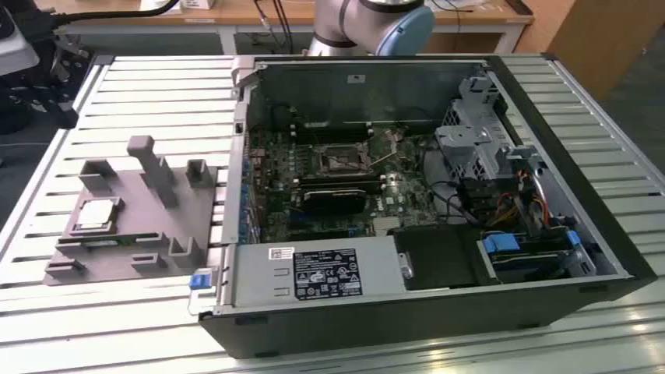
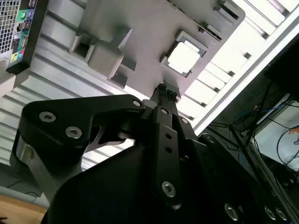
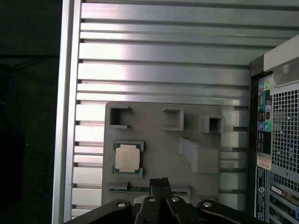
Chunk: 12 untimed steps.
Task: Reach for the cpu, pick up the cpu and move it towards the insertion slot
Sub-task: 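Reach for the cpu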
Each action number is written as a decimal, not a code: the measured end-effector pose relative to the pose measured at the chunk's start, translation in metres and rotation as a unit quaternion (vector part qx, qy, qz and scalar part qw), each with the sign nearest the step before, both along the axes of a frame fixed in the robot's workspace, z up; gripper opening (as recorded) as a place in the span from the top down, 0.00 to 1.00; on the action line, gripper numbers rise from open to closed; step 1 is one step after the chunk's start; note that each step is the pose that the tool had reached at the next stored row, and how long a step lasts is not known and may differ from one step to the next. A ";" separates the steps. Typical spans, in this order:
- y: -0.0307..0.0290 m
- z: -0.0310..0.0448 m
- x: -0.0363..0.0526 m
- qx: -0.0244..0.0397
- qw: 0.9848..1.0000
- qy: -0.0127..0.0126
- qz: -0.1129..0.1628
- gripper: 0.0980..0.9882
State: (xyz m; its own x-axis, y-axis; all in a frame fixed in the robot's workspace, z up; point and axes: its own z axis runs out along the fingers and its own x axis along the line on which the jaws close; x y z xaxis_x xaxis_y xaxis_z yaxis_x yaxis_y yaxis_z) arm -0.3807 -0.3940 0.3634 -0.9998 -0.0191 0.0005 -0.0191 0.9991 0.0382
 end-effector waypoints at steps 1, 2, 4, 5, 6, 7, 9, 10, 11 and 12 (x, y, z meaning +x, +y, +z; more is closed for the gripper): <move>0.0000 0.0000 0.0000 0.000 1.000 0.000 0.000 0.99; 0.0000 0.0000 0.0000 0.000 1.000 0.000 0.000 0.99; 0.0000 0.0000 0.0000 0.000 1.000 0.000 0.000 0.99; 0.0000 0.0000 0.0000 0.000 1.000 0.000 0.000 0.99; 0.0000 0.0000 0.0000 0.000 1.000 0.000 0.000 0.99; 0.0000 0.0000 0.0000 0.000 1.000 0.000 0.000 0.99; 0.0000 0.0000 -0.0009 0.000 1.000 0.000 0.000 0.99; 0.0000 0.0000 -0.0018 0.000 1.000 0.000 0.000 0.99; 0.0000 0.0000 -0.0027 0.000 1.000 0.000 0.000 0.99; 0.0000 0.0000 -0.0038 0.000 1.000 0.000 0.000 0.99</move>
State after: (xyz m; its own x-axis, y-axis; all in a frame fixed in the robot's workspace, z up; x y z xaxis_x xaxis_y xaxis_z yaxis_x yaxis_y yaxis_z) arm -0.3845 -0.3940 0.3634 -0.9998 -0.0191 0.0005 -0.0191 0.9991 0.0382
